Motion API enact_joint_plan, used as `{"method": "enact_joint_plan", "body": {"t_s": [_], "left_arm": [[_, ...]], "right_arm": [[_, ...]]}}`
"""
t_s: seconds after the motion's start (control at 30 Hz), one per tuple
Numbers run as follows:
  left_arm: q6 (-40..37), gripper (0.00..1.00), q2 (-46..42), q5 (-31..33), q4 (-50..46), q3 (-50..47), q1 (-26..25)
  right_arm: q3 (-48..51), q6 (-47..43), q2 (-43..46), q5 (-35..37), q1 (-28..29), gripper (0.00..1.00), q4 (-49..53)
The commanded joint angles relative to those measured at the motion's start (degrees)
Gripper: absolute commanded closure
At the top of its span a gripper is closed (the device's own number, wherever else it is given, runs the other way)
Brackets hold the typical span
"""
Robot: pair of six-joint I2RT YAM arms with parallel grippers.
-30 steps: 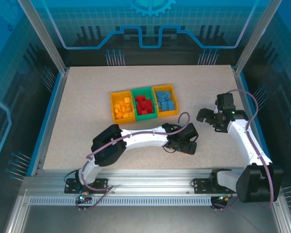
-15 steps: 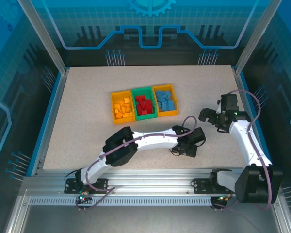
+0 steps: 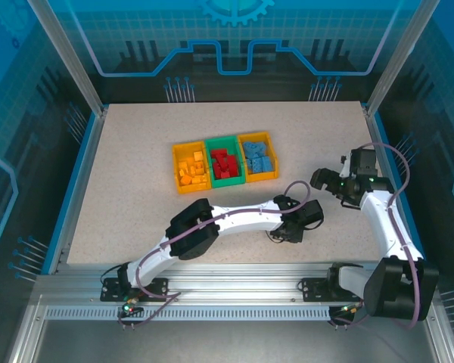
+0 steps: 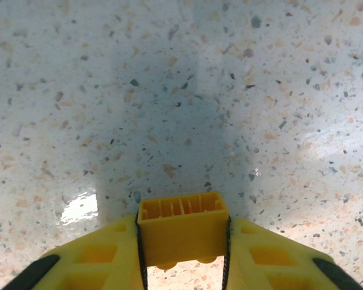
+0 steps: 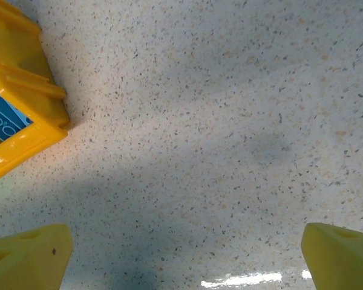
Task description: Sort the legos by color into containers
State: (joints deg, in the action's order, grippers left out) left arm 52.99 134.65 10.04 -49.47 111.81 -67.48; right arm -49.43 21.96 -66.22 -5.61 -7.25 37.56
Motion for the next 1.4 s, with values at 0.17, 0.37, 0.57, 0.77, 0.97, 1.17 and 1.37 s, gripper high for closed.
{"method": "enact_joint_plan", "body": {"t_s": [0.17,0.37,0.57,0.77,0.97,1.17,1.37], "left_arm": [[0.5,0.73,-7.5,10.4,-4.9,-7.3,0.5],[-2.0,0.72,-23.4,19.2,-4.9,-18.6,6.6],[-8.6,0.71,-36.9,22.2,-1.5,-30.0,18.5],[-16.7,0.7,-40.7,18.0,4.6,-35.3,32.0],[-21.8,0.69,-36.4,12.3,10.4,-36.0,41.1],[-25.2,0.63,-30.3,9.3,13.9,-32.9,45.0],[-24.7,0.27,-29.3,7.6,15.3,-32.3,46.5]], "right_arm": [[1.8,-3.2,2.7,-4.2,1.1,0.03,-4.6],[1.5,-5.8,2.2,4.8,10.0,0.02,-7.1],[2.8,-6.9,0.2,9.0,11.0,0.01,-12.1],[9.8,-9.5,2.5,11.8,11.2,0.0,-25.5],[17.1,-13.0,0.4,16.1,11.2,0.0,-41.4],[25.8,-15.3,0.9,18.5,11.3,0.0,-56.1],[29.6,-16.8,0.4,20.5,11.3,0.0,-63.7]]}}
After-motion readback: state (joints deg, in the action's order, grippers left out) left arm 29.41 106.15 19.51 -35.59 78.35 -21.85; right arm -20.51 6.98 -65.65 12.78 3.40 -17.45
